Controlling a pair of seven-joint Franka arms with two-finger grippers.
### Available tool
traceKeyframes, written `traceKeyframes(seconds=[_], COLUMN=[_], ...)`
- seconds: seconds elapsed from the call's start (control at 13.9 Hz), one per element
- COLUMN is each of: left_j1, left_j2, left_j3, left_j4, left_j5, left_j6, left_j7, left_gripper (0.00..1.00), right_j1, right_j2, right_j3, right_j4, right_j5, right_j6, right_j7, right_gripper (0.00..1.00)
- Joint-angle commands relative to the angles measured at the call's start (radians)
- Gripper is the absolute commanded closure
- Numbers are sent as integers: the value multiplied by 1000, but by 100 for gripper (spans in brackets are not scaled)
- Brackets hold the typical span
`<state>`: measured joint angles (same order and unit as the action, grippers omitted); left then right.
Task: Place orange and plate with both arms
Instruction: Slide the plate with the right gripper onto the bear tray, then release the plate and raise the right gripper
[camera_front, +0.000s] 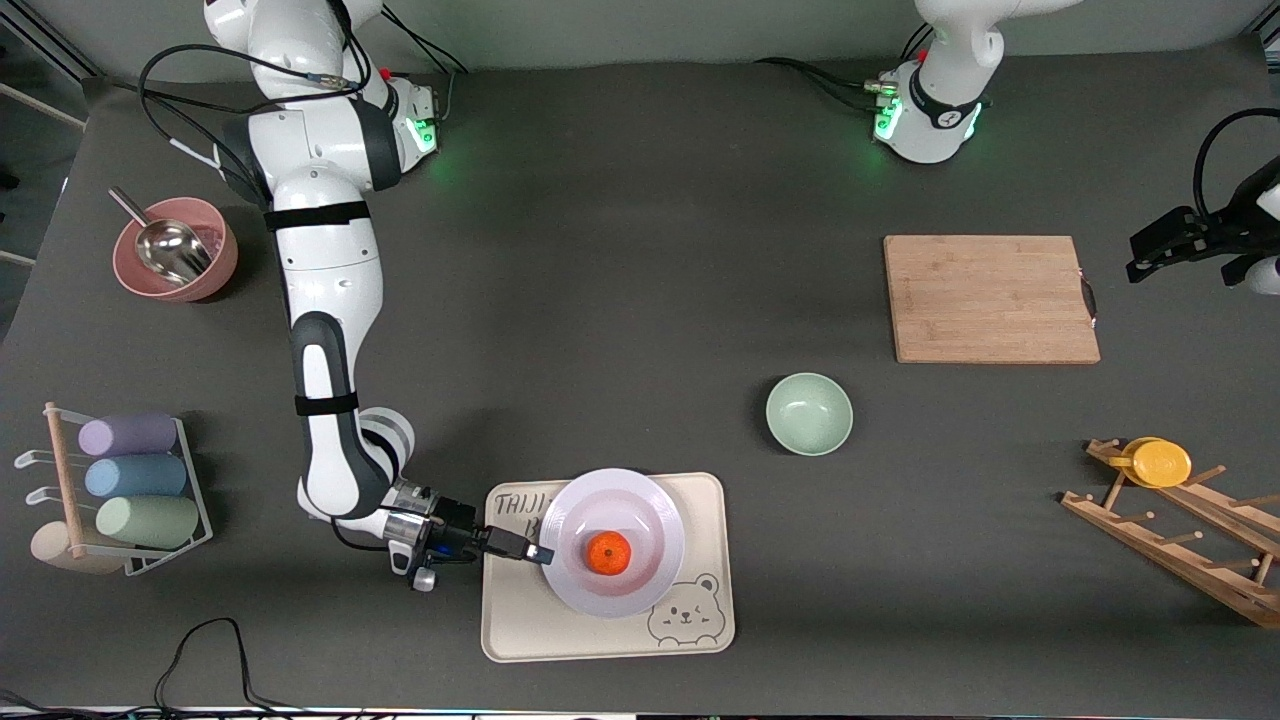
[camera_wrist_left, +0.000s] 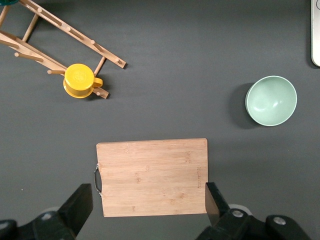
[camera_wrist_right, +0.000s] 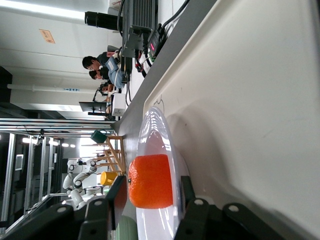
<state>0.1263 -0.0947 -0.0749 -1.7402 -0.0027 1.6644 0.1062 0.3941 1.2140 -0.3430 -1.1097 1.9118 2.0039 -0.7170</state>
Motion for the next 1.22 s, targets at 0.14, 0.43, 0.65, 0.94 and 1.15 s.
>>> traceKeyframes(seconds=[0.14,0.43,0.65,0.94,1.15], left_j1=[4,4,3,3,-7], left_j2=[12,15,23,24,20], left_j3=[-3,-2,-3,-3,-12], left_j4=[18,18,18,19,21], left_j5=[12,23,32,33,33], left_j6=[5,15,17,17,0], left_j7=[-11,-11,-11,-11,-101], left_gripper=[0,0,0,0,0], right_j1=[-26,-72,-96,-110,-112], right_j2=[-48,-109,-209,-456,-669], right_j3=[-18,-16,-14,-13,-13], right_j4=[11,10,5,-77,-165], right_j5=[-210,-474,-730,-1176,-1458], right_j6=[4,-22,-43,-178,-279], right_j7=[48,50,88,178,191], right_gripper=[43,40,40,35,29])
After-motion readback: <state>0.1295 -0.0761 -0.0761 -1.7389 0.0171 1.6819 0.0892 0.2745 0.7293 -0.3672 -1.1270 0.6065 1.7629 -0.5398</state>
